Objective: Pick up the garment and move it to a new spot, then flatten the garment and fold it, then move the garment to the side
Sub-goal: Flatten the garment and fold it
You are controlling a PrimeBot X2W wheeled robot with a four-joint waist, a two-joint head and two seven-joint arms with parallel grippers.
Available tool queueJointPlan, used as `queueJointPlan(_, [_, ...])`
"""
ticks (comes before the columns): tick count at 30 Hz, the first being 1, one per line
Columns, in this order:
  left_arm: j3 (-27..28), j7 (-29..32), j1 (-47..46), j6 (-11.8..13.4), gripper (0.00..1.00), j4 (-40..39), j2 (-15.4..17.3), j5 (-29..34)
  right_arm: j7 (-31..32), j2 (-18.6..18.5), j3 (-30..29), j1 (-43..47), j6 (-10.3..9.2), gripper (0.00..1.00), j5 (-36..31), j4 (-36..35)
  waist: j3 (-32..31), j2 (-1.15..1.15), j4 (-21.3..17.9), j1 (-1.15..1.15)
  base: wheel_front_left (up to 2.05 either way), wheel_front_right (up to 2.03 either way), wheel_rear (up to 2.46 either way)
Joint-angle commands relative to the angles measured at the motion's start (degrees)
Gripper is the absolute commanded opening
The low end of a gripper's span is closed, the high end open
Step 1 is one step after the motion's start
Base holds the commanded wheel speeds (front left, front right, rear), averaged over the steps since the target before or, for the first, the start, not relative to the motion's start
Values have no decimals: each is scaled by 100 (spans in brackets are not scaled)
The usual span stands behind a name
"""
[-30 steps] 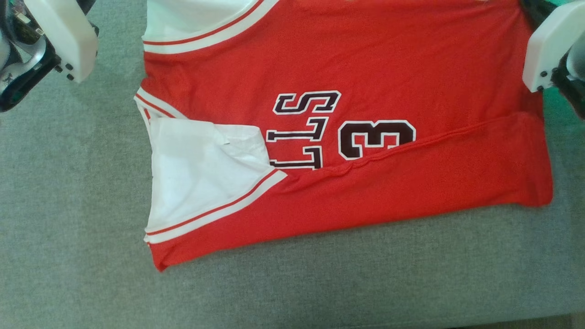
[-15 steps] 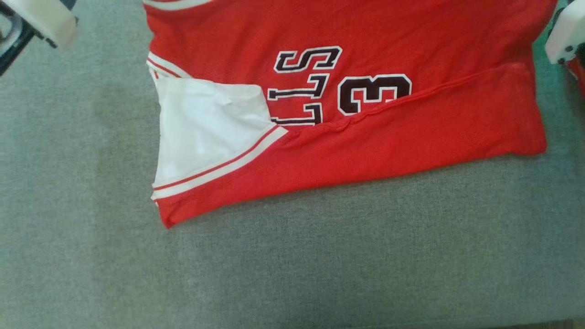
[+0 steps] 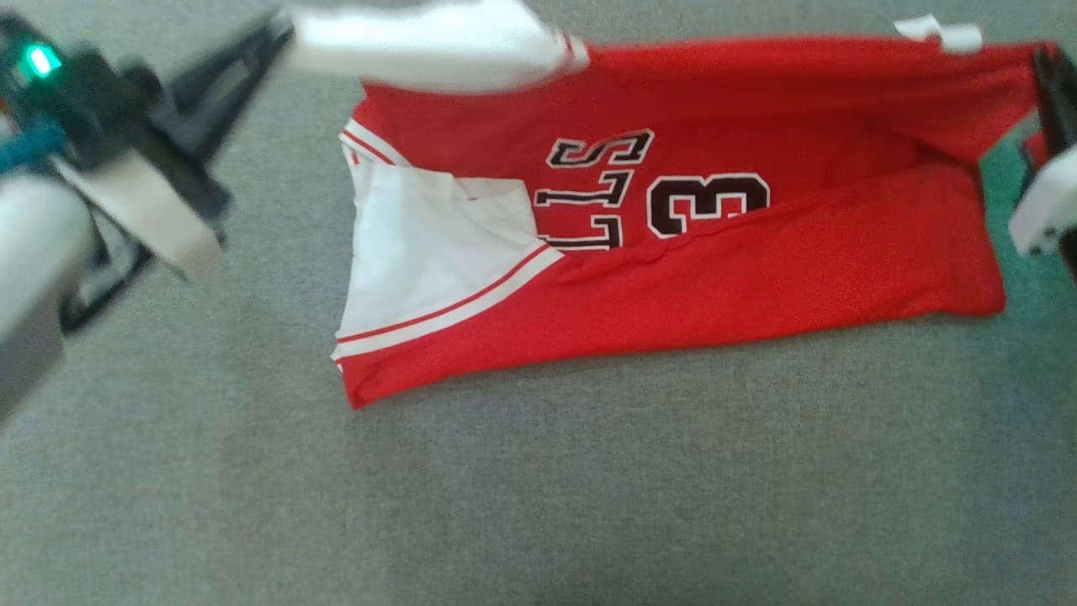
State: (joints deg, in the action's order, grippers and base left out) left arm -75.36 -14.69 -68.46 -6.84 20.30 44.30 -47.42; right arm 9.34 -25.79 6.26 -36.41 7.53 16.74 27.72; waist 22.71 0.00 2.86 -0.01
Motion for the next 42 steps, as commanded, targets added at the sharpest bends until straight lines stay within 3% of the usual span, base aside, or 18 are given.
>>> queueJointPlan(1, [383,-28,48,122,0,-198,323,-3,-52,-65,-84,223,-4,0,9,-263,-133,0,66,1,0,0,0])
queueJointPlan(7, [605,-29,1186,647,0,-1084,518,106,-84,98,-501,1139,-4,0,-81,-850,-257,0,158,1,0,0,0])
queueJointPlan(12, [802,-30,2033,1004,0,-1455,382,214,-85,352,-810,1805,-4,0,-292,-1338,-300,0,197,1,0,0,0])
queueJointPlan(13, [885,-30,2182,1052,0,-1494,317,215,-90,393,-859,1925,-4,4,-343,-1412,-298,0,204,1,0,0,0])
queueJointPlan(14, [985,-30,2326,1108,4,-1514,243,230,-82,444,-913,2034,-4,33,-386,-1465,-294,0,206,1,0,0,0])
queueJointPlan(15, [1059,-30,2473,1140,32,-1514,171,257,-57,508,-966,2137,-4,100,-440,-1519,-291,0,204,1,0,0,0])
queueJointPlan(16, [1115,-30,2607,1161,65,-1496,105,307,-47,568,-1009,2233,-4,100,-497,-1585,-286,0,201,1,0,0,0])
queueJointPlan(17, [1115,-30,2607,1161,65,-1496,105,307,-47,568,-1009,2233,-4,100,-497,-1585,-286,0,201,1,0,0,0])
queueJointPlan(18, [1194,-30,2731,1211,100,-1465,34,364,-52,624,-1069,2325,-4,100,-559,-1649,-281,0,197,1,0,0,0])
queueJointPlan(22, [1712,-30,3262,1443,100,-1429,-329,576,-200,921,-1441,2687,-4,100,-736,-1981,-299,0,179,1,0,0,0])
queueJointPlan(25, [2260,-30,3737,1779,100,-1454,-630,878,-348,1302,-1745,2998,-4,100,-832,-2323,-349,0,171,1,0,0,0])
queueJointPlan(30, [3486,-30,4658,2475,100,-1806,-1424,1539,-576,1865,-2040,3271,-4,100,-766,-2547,-461,0,231,1,0,0,0])
queueJointPlan(33, [3995,-30,5137,2709,100,-2023,-1918,2156,-661,1994,-2256,3185,-4,100,-838,-2403,-560,0,364,1,0,0,0])
queueJointPlan(37, [4397,-30,5662,2739,100,-2198,-2479,2839,-673,2111,-2743,2840,-4,100,-1013,-1998,-709,0,589,1,0,0,0])
queueJointPlan(42, [4604,-30,6067,2431,100,-2221,-2917,3314,-349,2118,-3203,2522,-4,100,-1487,-1284,-855,0,901,1,0,0,0])
